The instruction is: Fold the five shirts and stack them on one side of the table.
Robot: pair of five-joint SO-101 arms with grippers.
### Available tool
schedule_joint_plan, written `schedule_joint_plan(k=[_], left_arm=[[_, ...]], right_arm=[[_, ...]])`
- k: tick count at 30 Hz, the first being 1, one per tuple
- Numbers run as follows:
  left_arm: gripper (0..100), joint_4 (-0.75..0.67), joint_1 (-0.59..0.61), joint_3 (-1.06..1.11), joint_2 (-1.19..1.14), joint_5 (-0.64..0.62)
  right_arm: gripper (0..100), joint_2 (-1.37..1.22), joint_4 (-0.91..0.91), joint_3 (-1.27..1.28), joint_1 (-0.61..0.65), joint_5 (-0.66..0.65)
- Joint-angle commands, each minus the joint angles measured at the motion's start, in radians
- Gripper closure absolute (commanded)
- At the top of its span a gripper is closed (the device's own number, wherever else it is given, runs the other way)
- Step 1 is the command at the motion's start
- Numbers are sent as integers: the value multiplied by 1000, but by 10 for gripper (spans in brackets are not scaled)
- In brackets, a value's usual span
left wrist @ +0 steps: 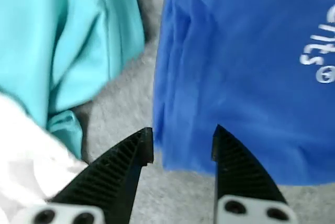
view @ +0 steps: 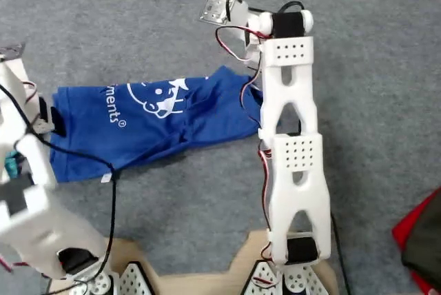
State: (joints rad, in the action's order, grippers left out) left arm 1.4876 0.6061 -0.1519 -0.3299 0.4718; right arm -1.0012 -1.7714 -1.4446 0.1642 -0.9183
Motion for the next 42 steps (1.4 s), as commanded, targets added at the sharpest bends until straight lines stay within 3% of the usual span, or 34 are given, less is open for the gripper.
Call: schedule_joint_plan(k=[1,7,15,23,29,36,42], left_arm=[[804,48,29,-245,-163,35],[804,133,-11,-503,-378,35],[804,193,-40,-631,-550,34],[813,193,-44,-626,-605,26],[986,193,-40,-626,-615,26],[981,235,-40,-651,-605,31],[981,272,-63,-816,-604,25]], right_arm=[[993,99,-15,31,-15,15],[993,99,-15,33,-15,15],[993,101,-15,33,-18,15],[993,101,-15,33,-18,15],[993,101,-15,31,-18,15],[993,107,-15,30,-35,18],[993,176,-12,30,-39,109]])
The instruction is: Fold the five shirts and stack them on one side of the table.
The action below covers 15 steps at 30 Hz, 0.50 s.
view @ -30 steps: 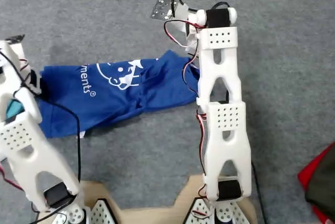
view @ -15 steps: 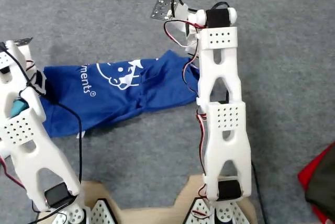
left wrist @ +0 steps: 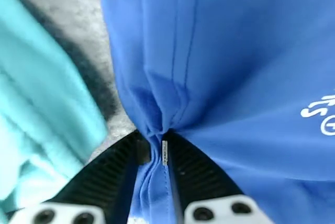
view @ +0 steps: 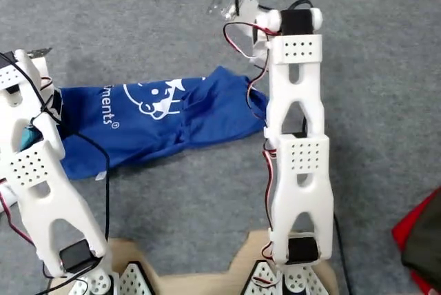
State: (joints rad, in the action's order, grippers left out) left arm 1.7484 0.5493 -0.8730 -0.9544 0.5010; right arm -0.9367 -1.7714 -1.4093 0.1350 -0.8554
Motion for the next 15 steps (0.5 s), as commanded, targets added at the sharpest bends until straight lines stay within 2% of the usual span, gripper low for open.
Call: schedule_joint_plan(k=[1,4,8,11,15], left_arm=[[981,11,-15,-127,28,-23],[981,11,-51,-222,65,-107],[981,11,-161,-282,119,-141],[981,11,-249,-279,197,-164],[981,11,-356,-278,295,-201]], right_arm=[[993,119,-9,-5,-10,75],[993,117,9,5,-10,195],[993,36,81,-4,-50,411],[993,-48,169,-4,-117,583],[993,-124,292,-5,-219,706]])
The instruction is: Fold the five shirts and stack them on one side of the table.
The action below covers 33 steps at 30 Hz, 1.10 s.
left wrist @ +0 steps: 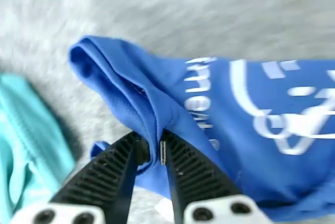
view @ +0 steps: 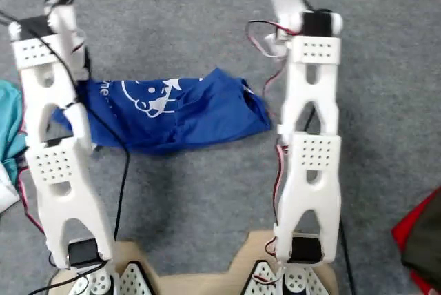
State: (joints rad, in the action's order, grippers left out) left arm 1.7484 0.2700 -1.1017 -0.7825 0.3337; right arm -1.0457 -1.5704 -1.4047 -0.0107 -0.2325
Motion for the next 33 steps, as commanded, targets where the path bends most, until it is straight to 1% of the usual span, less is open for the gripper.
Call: schedule_joint_plan(k=[1,3,5,8,11,13,16,22,28,33], left_arm=[[981,11,-103,-46,145,-48],[981,11,-167,-9,191,-69],[981,11,-238,51,239,-81],[981,11,-350,150,295,-81],[981,11,-448,203,326,-87],[981,11,-494,206,331,-124],[981,11,-555,204,331,-150],[981,-17,-655,204,329,-152],[981,-104,-709,212,318,-170],[981,-127,-727,204,249,-206]], right_arm=[[993,-31,133,1,-101,100],[993,-88,236,16,-168,144],[993,-136,287,-4,-231,218],[993,-156,265,-74,-309,295],[993,-180,265,-94,-364,299],[993,-197,265,-94,-389,302],[993,-203,267,-96,-400,301],[993,-203,278,-96,-403,299],[993,-205,278,-96,-403,299],[993,-205,278,-96,-400,299]])
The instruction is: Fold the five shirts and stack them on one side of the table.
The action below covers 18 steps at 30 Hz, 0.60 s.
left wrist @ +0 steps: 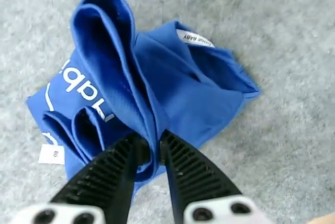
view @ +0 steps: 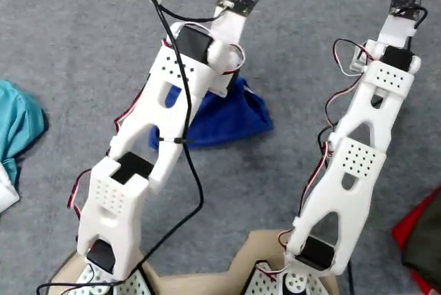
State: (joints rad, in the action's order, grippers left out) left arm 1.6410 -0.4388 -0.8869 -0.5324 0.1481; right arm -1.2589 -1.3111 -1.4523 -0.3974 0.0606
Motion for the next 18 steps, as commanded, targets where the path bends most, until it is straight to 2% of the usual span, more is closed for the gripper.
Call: schedule_joint_plan(k=[1,9,18], left_arm=[[981,-20,-25,-11,-12,-25],[981,-26,-71,-104,-39,-29],[981,-20,-118,-210,-179,-31]], right_arm=[[993,8,18,-48,-13,6],[993,5,20,-48,-12,6],[993,5,20,-48,-10,6]])
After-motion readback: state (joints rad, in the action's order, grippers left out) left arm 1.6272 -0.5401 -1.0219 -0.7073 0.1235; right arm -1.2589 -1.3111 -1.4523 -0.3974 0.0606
